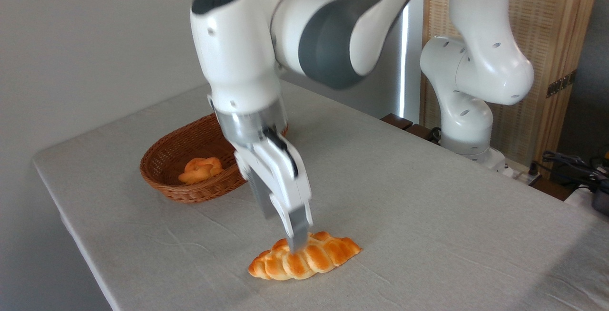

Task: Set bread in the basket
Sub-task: 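Move the gripper down onto the braided bread roll, then close the gripper on the middle of the braided roll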

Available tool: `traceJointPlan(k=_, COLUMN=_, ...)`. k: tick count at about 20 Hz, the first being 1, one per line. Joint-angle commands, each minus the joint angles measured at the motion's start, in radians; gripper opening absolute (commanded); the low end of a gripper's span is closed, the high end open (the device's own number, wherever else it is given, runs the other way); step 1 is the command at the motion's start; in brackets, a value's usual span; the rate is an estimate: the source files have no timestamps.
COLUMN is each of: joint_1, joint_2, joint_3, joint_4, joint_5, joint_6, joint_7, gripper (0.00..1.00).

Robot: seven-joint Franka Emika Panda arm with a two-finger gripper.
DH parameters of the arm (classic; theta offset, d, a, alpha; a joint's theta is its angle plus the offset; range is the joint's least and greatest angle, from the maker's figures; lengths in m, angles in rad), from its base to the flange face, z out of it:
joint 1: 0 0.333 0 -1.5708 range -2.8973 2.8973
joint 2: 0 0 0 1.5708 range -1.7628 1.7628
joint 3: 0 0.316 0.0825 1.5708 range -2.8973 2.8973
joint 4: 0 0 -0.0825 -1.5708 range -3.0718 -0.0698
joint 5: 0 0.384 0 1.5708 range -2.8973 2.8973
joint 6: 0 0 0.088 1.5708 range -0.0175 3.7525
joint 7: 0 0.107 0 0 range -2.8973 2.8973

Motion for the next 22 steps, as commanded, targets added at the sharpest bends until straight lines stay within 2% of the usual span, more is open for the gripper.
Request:
traceJointPlan(k=1, joint_1=-0.009, joint_2=0.067, joint_3=0.012, joint_4=0.001, joint_5=0.085, joint_6=0.021, joint_7=0.07, gripper=1.0)
traceJointPlan(k=5, joint_1=-0.015, joint_2=0.105, joint_3=0.009, joint_4=0.001, joint_5=0.084, joint_6=0.032, joint_7=0.068, gripper=1.0)
traceJointPlan(k=10, joint_1=-0.024, joint_2=0.103, joint_3=-0.001, joint_4=0.003, joint_5=0.071, joint_6=0.03, joint_7=0.061, gripper=1.0)
traceJointPlan(k=11, joint_1=-0.024, joint_2=0.102, joint_3=-0.007, joint_4=0.003, joint_5=0.07, joint_6=0.03, joint_7=0.061, gripper=0.97)
traceJointPlan(k=12, joint_1=-0.023, joint_2=0.1, joint_3=-0.007, joint_4=0.003, joint_5=0.07, joint_6=0.03, joint_7=0.062, gripper=0.85)
traceJointPlan(k=14, joint_1=-0.023, joint_2=0.097, joint_3=-0.008, joint_4=0.003, joint_5=0.064, joint_6=0.024, joint_7=0.065, gripper=0.48)
traceJointPlan(k=15, joint_1=-0.023, joint_2=0.096, joint_3=-0.008, joint_4=0.003, joint_5=0.048, joint_6=0.021, joint_7=0.065, gripper=0.42)
traceJointPlan(k=17, joint_1=-0.024, joint_2=0.091, joint_3=-0.007, joint_4=0.003, joint_5=0.033, joint_6=0.012, joint_7=0.065, gripper=0.42)
traceJointPlan(k=22, joint_1=-0.024, joint_2=0.087, joint_3=-0.008, joint_4=0.003, joint_5=0.033, joint_6=0.007, joint_7=0.065, gripper=0.42)
